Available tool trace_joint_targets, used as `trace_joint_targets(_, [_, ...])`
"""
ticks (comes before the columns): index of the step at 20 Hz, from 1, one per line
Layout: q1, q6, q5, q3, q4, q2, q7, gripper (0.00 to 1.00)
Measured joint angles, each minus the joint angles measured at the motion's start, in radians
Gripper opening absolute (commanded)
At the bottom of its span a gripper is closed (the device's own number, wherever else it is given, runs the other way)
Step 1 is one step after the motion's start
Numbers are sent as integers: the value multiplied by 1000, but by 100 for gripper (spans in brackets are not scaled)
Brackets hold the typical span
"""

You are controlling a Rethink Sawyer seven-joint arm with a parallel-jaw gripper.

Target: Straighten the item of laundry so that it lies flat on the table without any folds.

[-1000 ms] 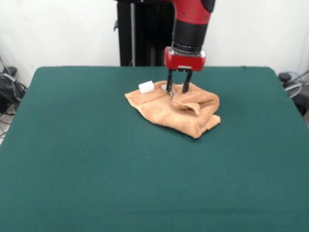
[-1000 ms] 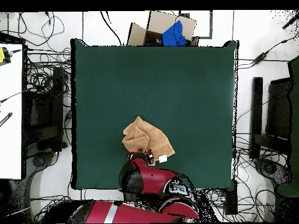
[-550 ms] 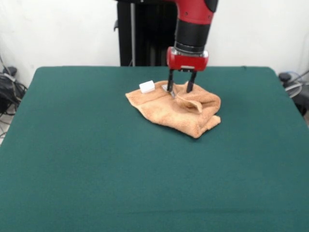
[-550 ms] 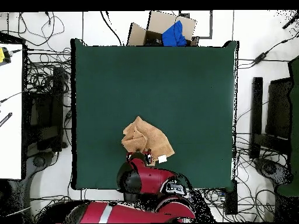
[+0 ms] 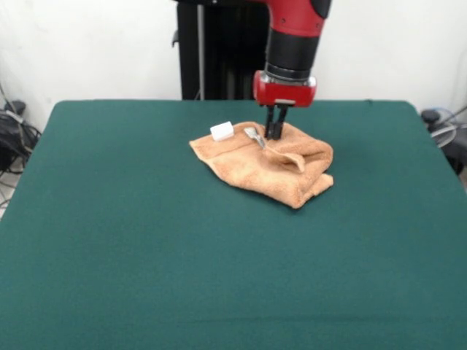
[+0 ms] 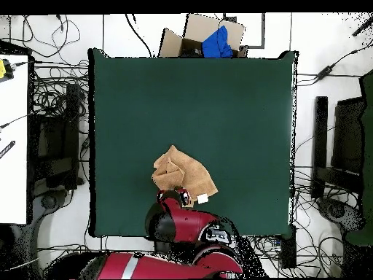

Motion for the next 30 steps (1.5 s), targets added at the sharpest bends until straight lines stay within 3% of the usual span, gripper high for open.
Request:
trace_joint_targets(21, [-15,0,0,1,1,-7,0,0])
trace_joint_targets(22, [-19,0,0,1,1,-8,0,100])
trace_joint_targets(30, [-43,0,-1,11,1,-7,0,100])
